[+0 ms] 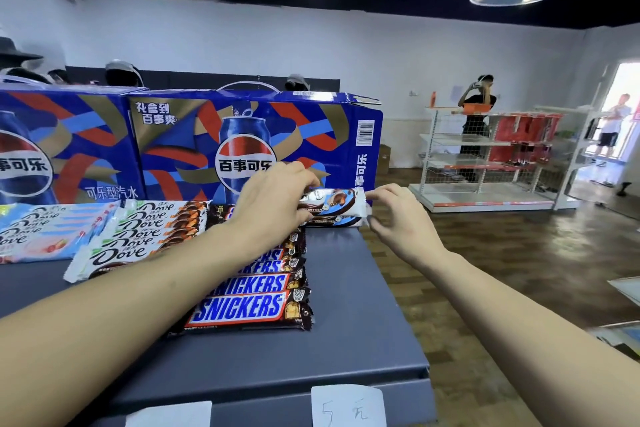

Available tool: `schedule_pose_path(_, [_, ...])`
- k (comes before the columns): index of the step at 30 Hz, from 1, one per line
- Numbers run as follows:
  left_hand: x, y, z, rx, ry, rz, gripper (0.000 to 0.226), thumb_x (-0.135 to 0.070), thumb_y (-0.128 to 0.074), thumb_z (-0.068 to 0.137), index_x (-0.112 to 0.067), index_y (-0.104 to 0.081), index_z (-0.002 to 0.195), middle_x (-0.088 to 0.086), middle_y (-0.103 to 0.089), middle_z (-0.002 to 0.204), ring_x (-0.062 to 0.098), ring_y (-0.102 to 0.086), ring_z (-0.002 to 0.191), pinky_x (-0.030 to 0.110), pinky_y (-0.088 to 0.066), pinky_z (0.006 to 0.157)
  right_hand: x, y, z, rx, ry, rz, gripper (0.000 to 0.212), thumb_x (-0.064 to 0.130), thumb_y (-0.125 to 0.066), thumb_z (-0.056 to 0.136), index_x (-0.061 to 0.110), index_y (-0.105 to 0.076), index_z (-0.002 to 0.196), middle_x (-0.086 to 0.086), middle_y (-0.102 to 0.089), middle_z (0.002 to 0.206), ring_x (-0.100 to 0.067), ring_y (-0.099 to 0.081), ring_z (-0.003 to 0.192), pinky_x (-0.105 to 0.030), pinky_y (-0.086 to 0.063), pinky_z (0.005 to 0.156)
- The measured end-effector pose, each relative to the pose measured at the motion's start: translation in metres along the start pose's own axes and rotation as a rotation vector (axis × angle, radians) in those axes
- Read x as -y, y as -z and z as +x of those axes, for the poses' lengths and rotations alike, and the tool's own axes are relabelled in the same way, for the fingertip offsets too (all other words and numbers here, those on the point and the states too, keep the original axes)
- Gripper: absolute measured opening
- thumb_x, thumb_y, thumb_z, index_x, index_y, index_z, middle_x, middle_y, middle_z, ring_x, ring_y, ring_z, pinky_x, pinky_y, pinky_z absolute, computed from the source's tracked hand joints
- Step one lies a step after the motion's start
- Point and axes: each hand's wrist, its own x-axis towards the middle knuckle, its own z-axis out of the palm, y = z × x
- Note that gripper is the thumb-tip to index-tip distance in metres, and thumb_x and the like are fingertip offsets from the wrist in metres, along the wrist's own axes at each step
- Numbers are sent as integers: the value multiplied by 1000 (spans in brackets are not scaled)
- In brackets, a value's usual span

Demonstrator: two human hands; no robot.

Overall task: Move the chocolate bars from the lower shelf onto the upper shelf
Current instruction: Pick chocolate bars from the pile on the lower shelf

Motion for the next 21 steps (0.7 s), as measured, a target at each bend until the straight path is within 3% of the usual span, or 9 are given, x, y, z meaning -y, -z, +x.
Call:
schedule_pose_path(6, [-20, -18, 17, 75, -38, 77, 46, -36, -73, 79, -25, -61, 122, -5, -58, 122, 20, -56, 104, 39, -46, 85, -14, 11, -8, -48, -21, -40, 46, 4, -56, 82, 24, -61, 122, 9, -59, 119, -13, -51, 113, -23, -42, 89])
schedule_pose_path(9, [-25, -26, 25, 133, -16, 51, 44, -35, -73, 79, -24, -61, 121, -5, -58, 116, 19, -55, 100, 35, -45, 77, -18, 14, -10, -76, -28, -33, 46, 3, -56, 81, 22, -61, 122, 8, -61, 118, -14, -52, 113, -23, -42, 92])
schedule_pose_path(14, [-28, -40, 33, 188, 3, 66, 33, -27, -72, 79, -22, -63, 110, -4, -58, 108, 20, -56, 97, 31, -35, 65, -18, 15, -13, -61, -38, 0, 44, 6, -56, 84, 21, -60, 125, 8, -60, 122, -11, -55, 115, -26, -46, 96])
schedule_pose_path(18, [-29, -52, 35, 240, 9, 103, 27, -21, -70, 80, -18, -63, 105, 0, -59, 106, 23, -59, 94, 36, -47, 70, -16, 19, -16, -19, -22, -15, 39, 14, -55, 88, 22, -60, 127, 8, -62, 125, -11, -56, 117, -31, -48, 97])
schedule_pose_path(21, [-29, -59, 35, 248, 21, 147, 26, -18, -68, 81, -16, -62, 106, 2, -61, 105, 25, -60, 93, 35, -46, 67, -12, 22, -19, 20, 13, -22, 34, 20, -55, 92, 23, -63, 125, 8, -64, 126, -12, -55, 119, -32, -47, 98])
